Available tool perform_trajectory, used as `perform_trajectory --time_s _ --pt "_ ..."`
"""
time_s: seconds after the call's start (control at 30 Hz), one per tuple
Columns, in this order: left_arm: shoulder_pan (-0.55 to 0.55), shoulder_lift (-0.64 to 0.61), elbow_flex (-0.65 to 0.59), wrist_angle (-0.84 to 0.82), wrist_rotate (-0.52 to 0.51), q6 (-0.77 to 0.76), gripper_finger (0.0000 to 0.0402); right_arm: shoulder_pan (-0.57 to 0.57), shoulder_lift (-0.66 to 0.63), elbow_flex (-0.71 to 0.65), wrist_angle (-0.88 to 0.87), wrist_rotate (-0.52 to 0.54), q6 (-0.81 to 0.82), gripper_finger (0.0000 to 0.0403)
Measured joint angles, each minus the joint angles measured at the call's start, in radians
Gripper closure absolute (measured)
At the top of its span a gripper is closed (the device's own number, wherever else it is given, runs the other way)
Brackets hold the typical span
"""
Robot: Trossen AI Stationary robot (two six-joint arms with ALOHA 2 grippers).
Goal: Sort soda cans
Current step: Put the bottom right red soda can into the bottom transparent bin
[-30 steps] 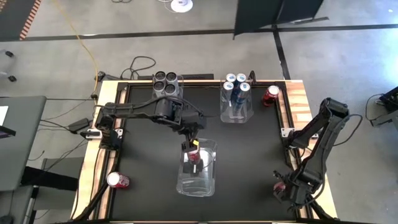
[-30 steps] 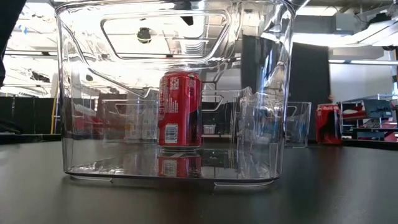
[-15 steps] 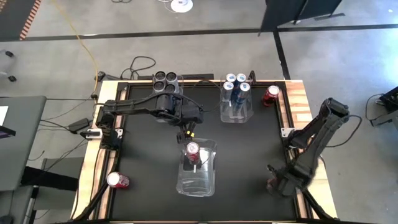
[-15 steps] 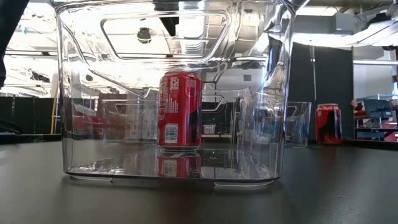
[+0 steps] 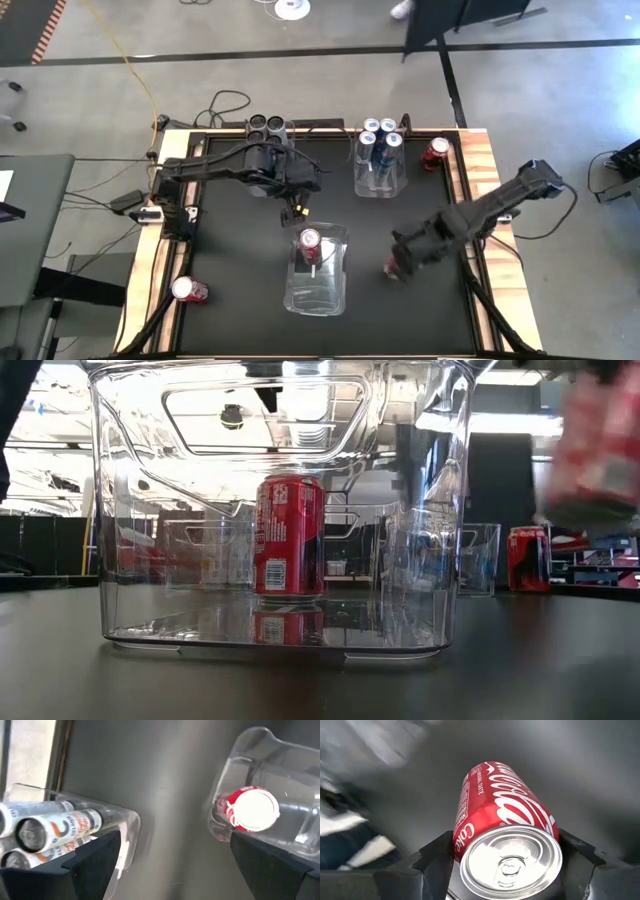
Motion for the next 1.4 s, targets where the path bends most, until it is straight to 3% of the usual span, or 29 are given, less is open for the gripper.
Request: perform_trajectory --time_s 0.23,0.33,0.5,0.9,1.1,1.4 --pt "0.006 -0.065 0.000 0.000 -0.067 -0.048 0.0031 -0.152 0.063 0.207 -0.020 0.025 -0.213 0.0117" --pt "0.006 -0.085 0.000 0.000 -0.121 -0.080 0.0031 -0.185 0.124 0.306 -0.027 0.033 -0.309 0.0117" --pt "0.006 -0.105 0.000 0.000 -0.124 -0.116 0.0031 -0.245 0.272 0.459 -0.061 0.021 -0.484 0.0117" --pt "0.012 -0.185 0.000 0.000 -0.173 -0.218 0.0031 -0.296 0.571 0.783 -0.197 0.012 -0.810 0.0117" --pt "0.013 -0.246 0.000 0.000 -0.213 -0.256 0.0031 -0.298 0.661 0.860 -0.230 -0.017 -0.869 0.0117" --pt "0.013 -0.312 0.000 0.000 -0.219 -0.350 0.0031 -0.296 0.764 0.865 -0.250 -0.003 -0.932 0.0117"
